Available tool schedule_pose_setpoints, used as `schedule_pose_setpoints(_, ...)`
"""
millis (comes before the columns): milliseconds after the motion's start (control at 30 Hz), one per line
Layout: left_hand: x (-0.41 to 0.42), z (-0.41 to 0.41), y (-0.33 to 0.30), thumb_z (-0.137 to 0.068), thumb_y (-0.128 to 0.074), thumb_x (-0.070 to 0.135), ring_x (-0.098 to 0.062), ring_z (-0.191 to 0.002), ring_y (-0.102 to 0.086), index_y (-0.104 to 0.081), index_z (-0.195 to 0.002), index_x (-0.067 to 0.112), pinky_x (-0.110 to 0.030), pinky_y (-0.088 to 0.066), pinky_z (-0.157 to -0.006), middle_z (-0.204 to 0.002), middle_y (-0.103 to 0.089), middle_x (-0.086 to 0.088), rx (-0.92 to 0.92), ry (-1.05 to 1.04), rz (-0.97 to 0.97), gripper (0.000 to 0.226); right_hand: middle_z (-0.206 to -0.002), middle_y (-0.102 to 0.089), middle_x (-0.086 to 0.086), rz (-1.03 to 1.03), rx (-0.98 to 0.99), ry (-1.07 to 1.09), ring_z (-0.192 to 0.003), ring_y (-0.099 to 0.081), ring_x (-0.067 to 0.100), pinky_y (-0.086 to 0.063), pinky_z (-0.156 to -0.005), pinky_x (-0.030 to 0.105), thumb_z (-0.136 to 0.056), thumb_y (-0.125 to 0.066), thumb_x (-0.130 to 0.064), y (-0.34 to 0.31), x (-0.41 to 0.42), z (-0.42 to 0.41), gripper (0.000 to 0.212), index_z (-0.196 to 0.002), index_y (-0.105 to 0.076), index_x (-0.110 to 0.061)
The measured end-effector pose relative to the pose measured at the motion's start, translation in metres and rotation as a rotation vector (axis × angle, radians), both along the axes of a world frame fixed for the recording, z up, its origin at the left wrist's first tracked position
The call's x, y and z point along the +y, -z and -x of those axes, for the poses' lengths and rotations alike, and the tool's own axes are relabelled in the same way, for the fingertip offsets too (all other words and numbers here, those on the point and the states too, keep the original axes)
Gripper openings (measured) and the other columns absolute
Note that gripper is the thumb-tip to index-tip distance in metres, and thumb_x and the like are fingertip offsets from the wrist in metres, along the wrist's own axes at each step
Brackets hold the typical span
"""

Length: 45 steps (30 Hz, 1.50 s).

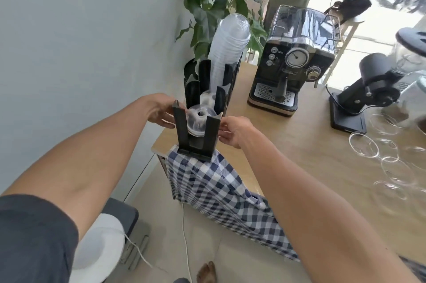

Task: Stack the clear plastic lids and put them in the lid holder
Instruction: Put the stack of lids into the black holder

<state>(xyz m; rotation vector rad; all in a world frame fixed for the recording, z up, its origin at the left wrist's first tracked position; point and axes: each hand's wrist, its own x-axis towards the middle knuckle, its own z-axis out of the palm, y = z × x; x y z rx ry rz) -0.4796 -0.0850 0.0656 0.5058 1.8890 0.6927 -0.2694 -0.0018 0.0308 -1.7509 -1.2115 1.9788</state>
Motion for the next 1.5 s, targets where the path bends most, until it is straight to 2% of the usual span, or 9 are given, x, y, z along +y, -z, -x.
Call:
schedule_pose_setpoints(300, 0.002, 0.005, 0.062, -0.096, -0.064, 0.002, -0.025, -0.079, -0.07, -0.076, -0.082, 0.006, -0.041, -0.058, -0.091, -0.071, -0.076, -0.006, -0.034, -0.003, -0.02, 0.019, -0.084, -0.063, 0.008, -0.026, -0.08, 0.031, -0.078, -0.054, 0.018, -0.039, -0.054, 0.024, -0.091, -0.053, 0.004, 0.036, -0.005, 0.013, 0.018, -0.086, -0.062, -0.011)
schedule_pose_setpoints(500, 0.006, 0.009, 0.086, -0.096, -0.059, -0.005, -0.015, -0.058, -0.062, -0.074, -0.091, 0.0, -0.024, -0.058, -0.053, -0.076, -0.068, -0.011, -0.002, -0.075, -0.035, 0.017, -0.074, -0.059, 0.01, -0.068, -0.12, 0.093, -0.054, -0.039, 0.017, -0.031, -0.043, 0.025, -0.097, -0.047, 0.002, 0.051, -0.002, 0.016, 0.019, -0.088, -0.053, -0.014)
schedule_pose_setpoints(567, 0.006, 0.008, 0.093, -0.095, -0.057, -0.005, -0.015, -0.057, -0.056, -0.07, -0.08, 0.005, -0.023, -0.057, -0.05, -0.073, -0.064, -0.01, -0.01, -0.116, -0.054, 0.023, -0.087, -0.058, 0.01, -0.066, -0.084, 0.082, -0.059, -0.048, 0.019, -0.047, -0.052, 0.026, -0.101, -0.051, -0.003, 0.06, 0.0, 0.016, 0.024, -0.081, -0.046, -0.016)
schedule_pose_setpoints(633, 0.006, 0.008, 0.1, -0.093, -0.059, -0.005, -0.015, -0.057, -0.057, -0.068, -0.074, 0.009, -0.024, -0.056, -0.053, -0.072, -0.065, -0.009, -0.002, -0.145, -0.071, 0.025, -0.096, -0.061, 0.013, -0.085, -0.109, 0.049, -0.074, -0.058, 0.024, -0.056, -0.07, 0.035, -0.098, -0.058, -0.003, 0.064, -0.001, 0.016, 0.025, -0.079, -0.046, -0.015)
schedule_pose_setpoints(767, 0.006, 0.004, 0.108, -0.092, -0.061, -0.003, -0.022, -0.07, -0.061, -0.066, -0.071, 0.01, -0.029, -0.055, -0.061, -0.079, -0.068, -0.013, 0.027, -0.175, -0.1, 0.025, -0.081, -0.065, 0.014, -0.21, -0.221, 0.069, -0.058, -0.044, 0.021, -0.04, -0.05, 0.031, -0.093, -0.053, 0.007, 0.072, -0.001, 0.016, 0.026, -0.075, -0.046, -0.01)
schedule_pose_setpoints(867, 0.005, 0.003, 0.107, -0.091, -0.061, -0.004, -0.02, -0.061, -0.06, -0.063, -0.067, 0.011, -0.024, -0.053, -0.053, -0.064, -0.064, -0.007, 0.054, -0.179, -0.119, 0.029, -0.099, -0.07, 0.022, -0.266, -0.205, -0.024, -0.079, -0.064, 0.033, -0.063, -0.072, 0.038, -0.094, -0.058, -0.003, 0.077, 0.002, 0.02, 0.019, -0.079, -0.053, -0.013)
schedule_pose_setpoints(967, 0.001, 0.003, 0.097, -0.088, -0.059, -0.002, -0.021, -0.061, -0.056, -0.064, -0.081, 0.007, -0.026, -0.046, -0.054, -0.077, -0.062, -0.015, 0.077, -0.164, -0.146, 0.014, -0.082, -0.062, 0.015, -0.263, -0.187, -0.025, -0.064, -0.05, 0.022, -0.044, -0.045, 0.027, -0.089, -0.062, 0.006, 0.061, 0.001, 0.012, 0.013, -0.088, -0.058, -0.006)
schedule_pose_setpoints(1300, -0.001, 0.005, 0.002, -0.084, -0.063, 0.008, -0.019, -0.067, -0.065, -0.074, -0.096, 0.001, -0.031, -0.052, -0.064, -0.089, -0.07, -0.013, 0.39, -0.241, -0.317, 0.018, -0.086, -0.068, 0.006, -0.529, -0.086, -0.104, -0.083, -0.067, 0.021, -0.057, -0.077, 0.036, -0.096, -0.058, -0.003, -0.013, 0.016, -0.018, 0.016, -0.086, -0.061, -0.015)
schedule_pose_setpoints(1500, 0.004, -0.033, -0.057, -0.085, -0.066, 0.01, -0.025, -0.079, -0.068, -0.075, -0.096, -0.002, -0.033, -0.055, -0.07, -0.092, -0.075, -0.016, 0.559, -0.235, -0.423, 0.019, -0.082, -0.068, 0.007, -0.601, -0.028, -0.078, -0.081, -0.067, 0.022, -0.052, -0.07, 0.034, -0.092, -0.054, -0.001, -0.059, 0.021, -0.046, 0.019, -0.081, -0.061, -0.016)
